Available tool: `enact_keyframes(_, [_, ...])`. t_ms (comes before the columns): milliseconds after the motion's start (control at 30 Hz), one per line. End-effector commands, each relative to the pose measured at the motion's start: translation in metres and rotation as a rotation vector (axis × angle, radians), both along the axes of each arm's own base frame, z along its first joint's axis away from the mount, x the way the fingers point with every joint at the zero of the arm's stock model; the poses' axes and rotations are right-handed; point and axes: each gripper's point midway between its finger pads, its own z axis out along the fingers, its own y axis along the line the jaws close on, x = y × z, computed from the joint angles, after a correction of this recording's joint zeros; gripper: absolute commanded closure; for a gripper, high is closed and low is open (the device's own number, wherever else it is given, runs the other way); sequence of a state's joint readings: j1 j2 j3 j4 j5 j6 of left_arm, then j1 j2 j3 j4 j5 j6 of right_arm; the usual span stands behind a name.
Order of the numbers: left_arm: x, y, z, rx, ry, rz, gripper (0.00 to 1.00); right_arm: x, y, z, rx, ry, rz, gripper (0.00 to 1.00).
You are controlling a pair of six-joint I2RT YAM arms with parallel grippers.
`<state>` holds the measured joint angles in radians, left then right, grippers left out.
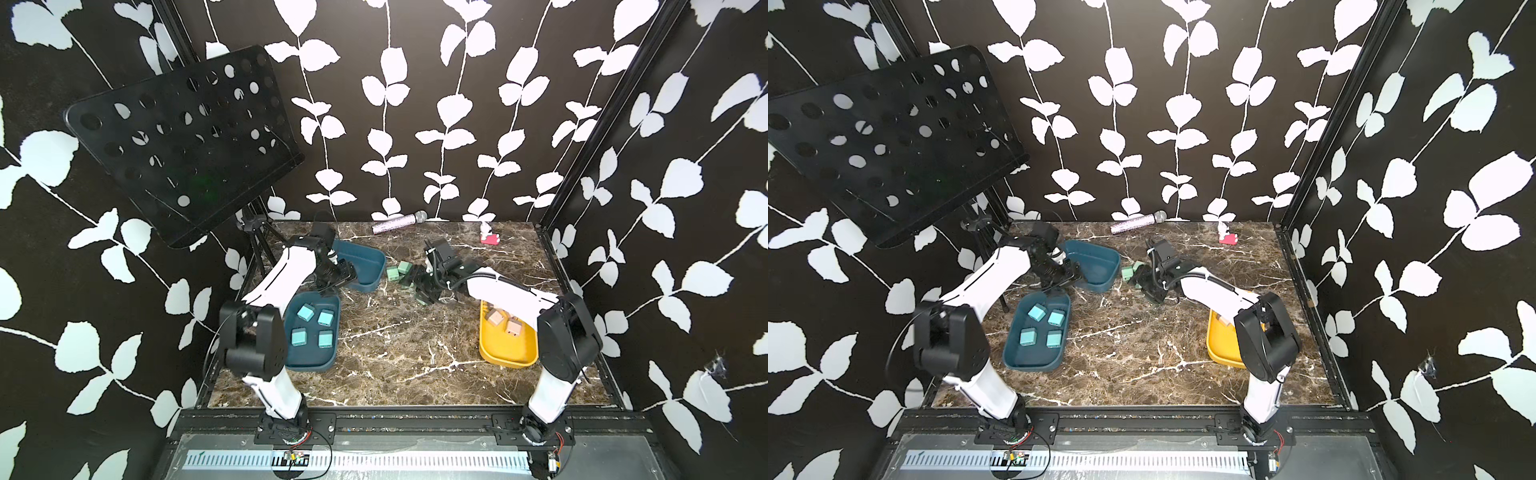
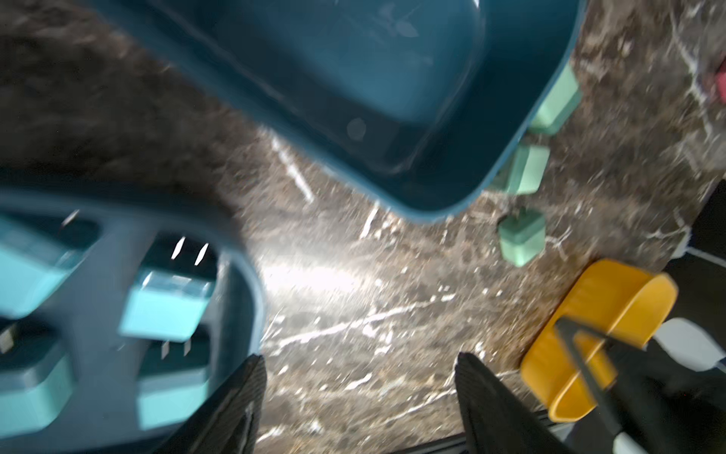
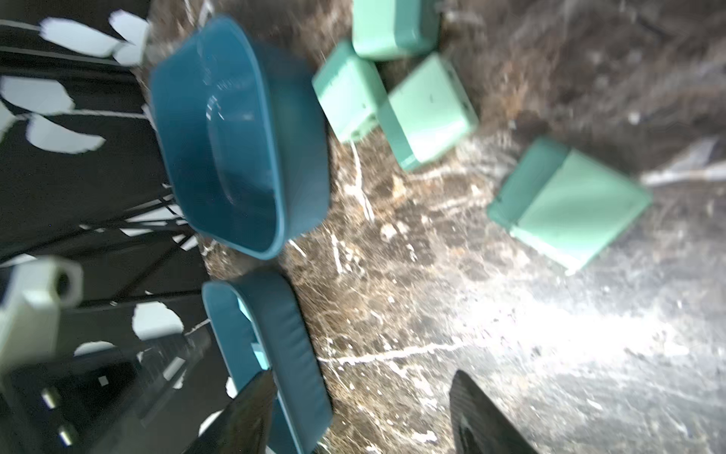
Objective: Place the plugs by color into the storage box
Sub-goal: Pick up the storage box at the center of the board.
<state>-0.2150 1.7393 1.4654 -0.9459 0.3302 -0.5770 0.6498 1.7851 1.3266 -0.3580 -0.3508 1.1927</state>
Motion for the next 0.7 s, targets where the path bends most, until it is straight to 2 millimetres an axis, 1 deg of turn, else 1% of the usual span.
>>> enact_keyframes(0, [0.030, -0.015, 0.011, -0.094, -0.045, 0.057, 0.22, -0.016, -0.008, -0.008, -0.036, 0.011, -0.008, 0.30])
enact_keyframes(100, [0.046, -0.025, -0.004, -0.134, -0.019, 0.082, 0.22, -0.025, -0.015, -0.009, -0.047, 0.012, -0.014, 0.31])
enact_keyframes(167, [0.050, -0.028, -0.014, -0.141, 0.008, 0.092, 0.22, -0.031, -0.022, -0.010, -0.054, 0.015, -0.018, 0.31])
enact_keyframes(233, [0.049, -0.028, -0.023, -0.126, 0.029, 0.096, 0.23, -0.037, -0.029, -0.012, -0.066, 0.016, -0.026, 0.31])
enact_keyframes(300, [0.047, -0.024, -0.031, -0.100, 0.050, 0.104, 0.23, -0.043, -0.037, -0.014, -0.076, 0.021, -0.040, 0.30])
enact_keyframes(367, [0.044, -0.019, -0.040, -0.069, 0.066, 0.114, 0.23, -0.049, -0.043, -0.025, -0.092, 0.041, -0.056, 0.30])
enact_keyframes(400, [0.043, -0.017, -0.044, -0.055, 0.071, 0.117, 0.24, -0.051, -0.045, -0.015, -0.072, 0.023, -0.066, 0.30])
enact_keyframes(500, [0.046, -0.015, -0.055, -0.029, 0.082, 0.123, 0.26, -0.057, -0.051, -0.020, -0.068, 0.030, -0.092, 0.30])
enact_keyframes(567, [0.049, -0.013, -0.061, -0.003, 0.083, 0.115, 0.30, -0.062, -0.052, -0.020, -0.069, 0.031, -0.098, 0.30])
enact_keyframes(633, [0.051, -0.011, -0.066, 0.025, 0.099, 0.103, 0.38, -0.067, -0.053, -0.021, -0.073, 0.036, -0.094, 0.30])
enact_keyframes(667, [0.052, -0.011, -0.068, 0.031, 0.106, 0.099, 0.40, -0.069, -0.054, -0.022, -0.079, 0.038, -0.092, 0.30])
